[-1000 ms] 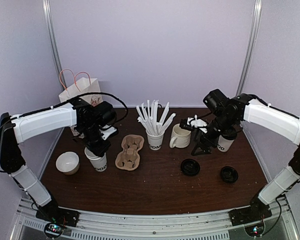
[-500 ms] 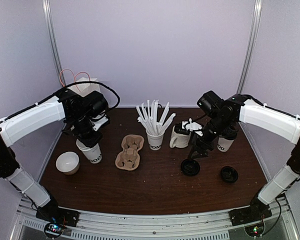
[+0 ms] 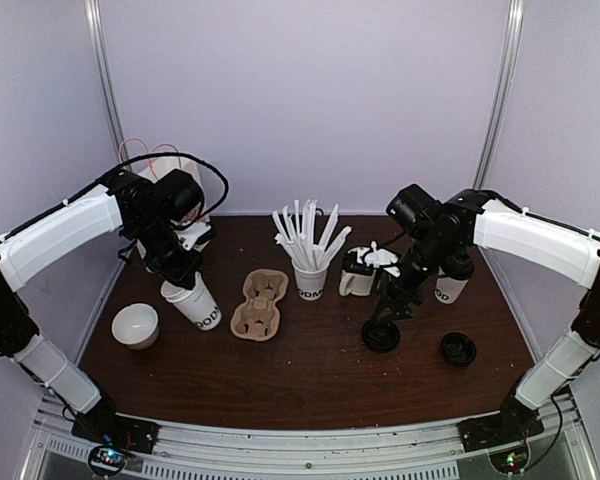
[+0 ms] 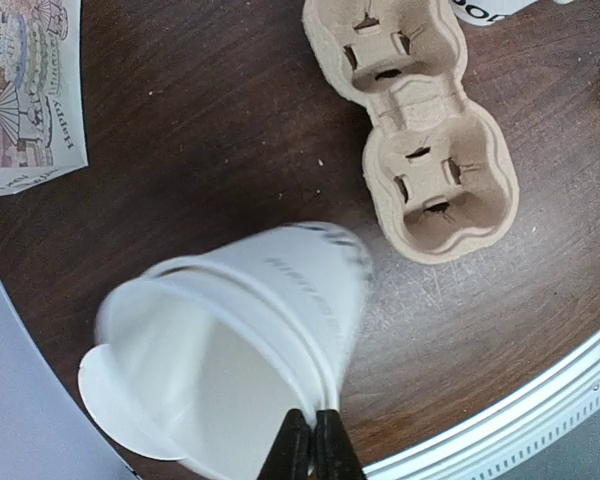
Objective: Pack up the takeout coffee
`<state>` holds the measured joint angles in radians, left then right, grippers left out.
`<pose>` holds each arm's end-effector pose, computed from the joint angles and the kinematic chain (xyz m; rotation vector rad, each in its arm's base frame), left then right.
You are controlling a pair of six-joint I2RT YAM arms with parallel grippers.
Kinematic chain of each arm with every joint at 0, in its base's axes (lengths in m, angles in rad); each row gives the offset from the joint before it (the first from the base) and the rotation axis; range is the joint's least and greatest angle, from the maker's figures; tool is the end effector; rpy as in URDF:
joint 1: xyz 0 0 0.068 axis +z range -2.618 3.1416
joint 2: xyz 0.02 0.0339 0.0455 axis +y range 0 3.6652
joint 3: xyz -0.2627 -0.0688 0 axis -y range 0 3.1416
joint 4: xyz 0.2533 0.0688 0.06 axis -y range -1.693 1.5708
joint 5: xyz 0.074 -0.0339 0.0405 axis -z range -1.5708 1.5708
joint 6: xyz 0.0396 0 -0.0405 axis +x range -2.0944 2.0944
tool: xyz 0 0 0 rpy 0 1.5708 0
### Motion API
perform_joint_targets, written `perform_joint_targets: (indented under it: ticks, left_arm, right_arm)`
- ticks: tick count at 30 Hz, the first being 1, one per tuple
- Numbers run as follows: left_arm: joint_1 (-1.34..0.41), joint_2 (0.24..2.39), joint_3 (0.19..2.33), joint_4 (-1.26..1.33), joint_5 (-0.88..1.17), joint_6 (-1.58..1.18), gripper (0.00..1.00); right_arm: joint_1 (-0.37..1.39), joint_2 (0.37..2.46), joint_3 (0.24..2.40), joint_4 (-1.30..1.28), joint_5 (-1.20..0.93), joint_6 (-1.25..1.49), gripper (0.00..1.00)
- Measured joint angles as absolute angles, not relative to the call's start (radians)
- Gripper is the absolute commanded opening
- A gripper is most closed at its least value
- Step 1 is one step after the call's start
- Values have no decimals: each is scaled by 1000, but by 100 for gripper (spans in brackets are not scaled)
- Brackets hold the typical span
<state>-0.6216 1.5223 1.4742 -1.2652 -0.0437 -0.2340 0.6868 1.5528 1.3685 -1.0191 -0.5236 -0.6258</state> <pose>0.2385 -0.1687 0.3138 0.5481 2.8352 -0.0977 0.2304 0.2145 0.2877 -1.7543 2.0574 0.7385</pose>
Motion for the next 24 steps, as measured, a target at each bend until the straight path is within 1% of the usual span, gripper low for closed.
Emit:
perform_joint_targets:
  ticks: [3, 7, 12, 15, 19, 24]
  left_arm:
    - [-586, 1518, 1478, -1259, 9, -249, 0]
    - [-550, 1505, 1488, -1269, 39, -258, 0]
    - [-530, 1465, 1512, -1295, 86, -266, 0]
    - [-527, 1451, 1541, -1322, 71, -268, 0]
    - [-554, 1454, 1590, -1409, -145, -266, 0]
    - [-527, 1442, 1508, -1386, -20, -257, 0]
  right_arm:
    - [700, 1555, 1375, -1020, -524, -623, 88]
    - [749, 1588, 1444, -1021, -532, -610, 92]
    - [852, 1676, 1567, -1011, -547, -579, 94]
    - [904, 1742, 1649, -997, -546, -545, 94]
    - [967, 1828, 1766, -971, -545, -508, 94]
    - [1011, 1852, 1797, -965, -546, -489, 94]
